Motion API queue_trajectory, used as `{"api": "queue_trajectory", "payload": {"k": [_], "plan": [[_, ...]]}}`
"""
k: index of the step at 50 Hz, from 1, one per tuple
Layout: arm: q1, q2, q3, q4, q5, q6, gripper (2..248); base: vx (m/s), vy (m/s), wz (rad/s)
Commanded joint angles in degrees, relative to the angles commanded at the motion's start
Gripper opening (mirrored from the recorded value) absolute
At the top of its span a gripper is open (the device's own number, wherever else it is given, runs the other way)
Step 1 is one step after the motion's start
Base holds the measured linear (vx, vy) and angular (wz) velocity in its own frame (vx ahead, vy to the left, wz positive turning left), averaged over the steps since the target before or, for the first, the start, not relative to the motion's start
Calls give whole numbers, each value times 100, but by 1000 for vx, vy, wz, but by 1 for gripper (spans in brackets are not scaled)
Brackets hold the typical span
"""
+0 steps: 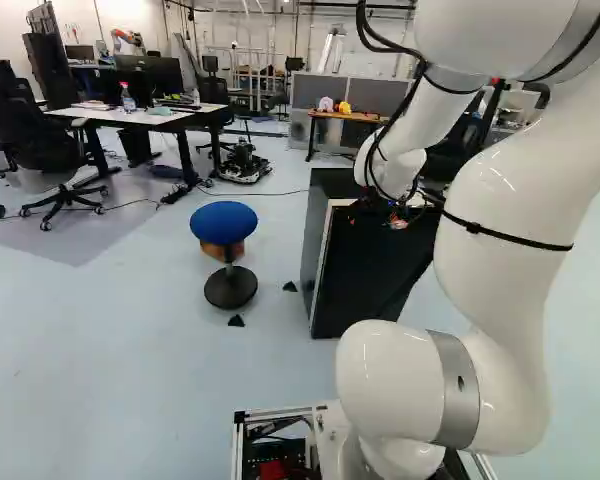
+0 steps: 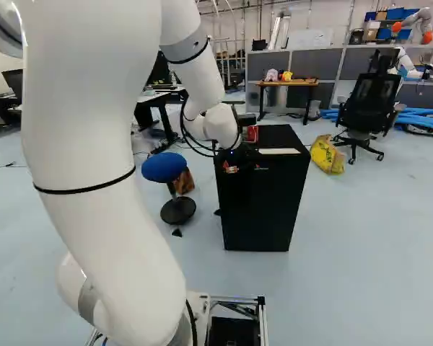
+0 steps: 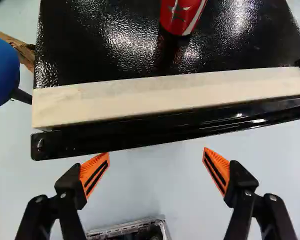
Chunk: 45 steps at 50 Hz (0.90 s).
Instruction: Grab a drink from the fridge
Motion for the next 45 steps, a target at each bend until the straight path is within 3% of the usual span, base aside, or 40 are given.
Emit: {"api": "queue_trajectory", "payload": {"k": [30, 45], "plan": [[-149, 547, 627, 0, 18, 0, 247, 0, 0, 0], [-263, 940, 1056, 0, 438, 0, 247, 0, 0, 0]]}}
